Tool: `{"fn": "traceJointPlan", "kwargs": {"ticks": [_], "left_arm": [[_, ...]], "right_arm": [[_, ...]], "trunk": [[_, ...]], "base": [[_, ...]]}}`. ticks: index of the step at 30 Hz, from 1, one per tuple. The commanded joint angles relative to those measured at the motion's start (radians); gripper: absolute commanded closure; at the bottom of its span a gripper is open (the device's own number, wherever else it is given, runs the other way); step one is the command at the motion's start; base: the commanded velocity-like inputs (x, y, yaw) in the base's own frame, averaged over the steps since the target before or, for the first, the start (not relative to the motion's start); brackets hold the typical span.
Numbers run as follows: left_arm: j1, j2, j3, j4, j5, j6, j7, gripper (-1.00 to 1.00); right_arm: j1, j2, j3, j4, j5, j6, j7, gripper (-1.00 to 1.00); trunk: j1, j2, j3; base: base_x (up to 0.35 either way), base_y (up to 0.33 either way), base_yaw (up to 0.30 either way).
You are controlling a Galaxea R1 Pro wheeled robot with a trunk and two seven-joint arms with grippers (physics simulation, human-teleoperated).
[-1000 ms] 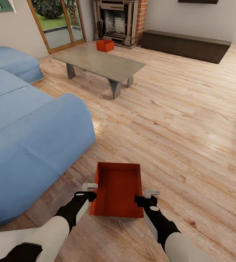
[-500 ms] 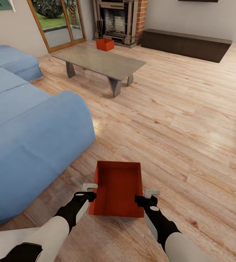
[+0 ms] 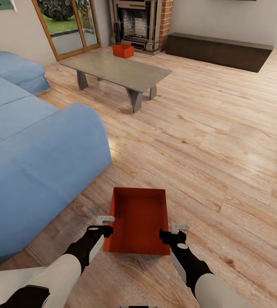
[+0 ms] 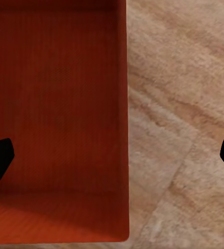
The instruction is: Move the two storage containers from the living room to the garage. In the garage, place one container on the floor and stack the other container on top of it (either order is fine).
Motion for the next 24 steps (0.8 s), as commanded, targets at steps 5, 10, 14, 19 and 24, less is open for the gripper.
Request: {"fn": "traceJointPlan", "kwargs": {"ticks": [5,10,14,19,24], "left_arm": [[0.0,0.001,-0.008,-0.001,0.004,0.006,0.007,-1.0],[0.0,0.0,-0.008,-0.001,0.003,0.006,0.007,-1.0],[0.0,-0.001,-0.008,-0.001,0.003,0.006,0.007,-1.0],[0.0,0.0,-0.007,0.0,0.004,0.006,0.007,-1.0],[0.0,0.0,-0.008,0.0,0.004,0.006,0.007,-1.0]], "right_arm": [[-0.001,0.003,0.008,0.0,-0.005,-0.003,-0.008,-1.0],[-0.001,0.006,0.009,0.001,-0.003,-0.003,-0.008,-1.0],[0.0,0.006,0.009,0.001,-0.002,-0.003,-0.008,-1.0],[0.0,0.006,0.009,0.002,-0.003,0.0,-0.008,-1.0],[0.0,0.006,0.009,0.002,-0.004,0.002,-0.008,-1.0]], "trunk": [[0.019,-0.036,-0.016],[0.038,-0.071,-0.032],[0.054,-0.099,-0.045],[0.073,-0.134,-0.06],[0.092,-0.169,-0.076]], "base": [[0.0,0.0,0.0],[0.0,0.0,0.0],[0.0,0.0,0.0],[0.0,0.0,0.0],[0.0,0.0,0.0]]}}
